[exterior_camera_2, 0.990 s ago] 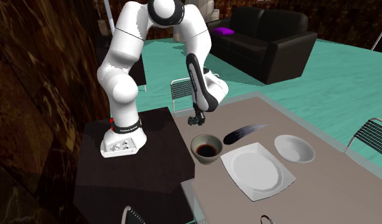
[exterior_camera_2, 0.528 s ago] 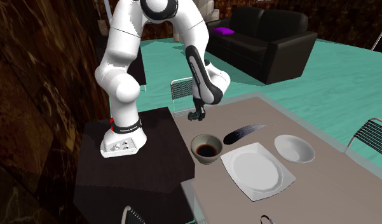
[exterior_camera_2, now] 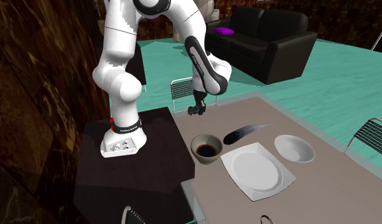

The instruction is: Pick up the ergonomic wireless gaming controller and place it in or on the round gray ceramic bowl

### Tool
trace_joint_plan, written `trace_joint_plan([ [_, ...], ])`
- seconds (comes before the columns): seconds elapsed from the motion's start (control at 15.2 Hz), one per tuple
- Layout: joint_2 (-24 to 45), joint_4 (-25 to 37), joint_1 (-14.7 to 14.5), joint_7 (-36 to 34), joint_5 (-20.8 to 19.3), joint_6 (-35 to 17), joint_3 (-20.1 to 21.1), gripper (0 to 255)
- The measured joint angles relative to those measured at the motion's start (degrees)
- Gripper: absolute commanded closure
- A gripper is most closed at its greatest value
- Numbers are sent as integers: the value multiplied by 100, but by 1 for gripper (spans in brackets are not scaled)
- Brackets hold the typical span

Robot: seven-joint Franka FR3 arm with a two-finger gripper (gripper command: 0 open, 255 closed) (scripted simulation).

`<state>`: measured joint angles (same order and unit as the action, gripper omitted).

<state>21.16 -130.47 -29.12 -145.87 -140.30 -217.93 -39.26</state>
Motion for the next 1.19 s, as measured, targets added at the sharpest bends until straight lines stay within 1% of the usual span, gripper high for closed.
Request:
trace_joint_plan([
  [0.07,-9,6,69,62,-23,-33,-27,255],
  [0.2,-54,-21,308,322,-93,-105,-113,255],
  [0.4,-48,2,767,817,-154,-245,-227,255],
  [0.73,211,247,1654,1733,-94,-517,-304,255],
  [0.79,271,359,1804,1861,-109,-618,-336,255],
  [1.06,619,796,2562,2541,-49,-957,-373,255],
  [1.19,747,878,2753,2727,25,-977,-329,255],
])
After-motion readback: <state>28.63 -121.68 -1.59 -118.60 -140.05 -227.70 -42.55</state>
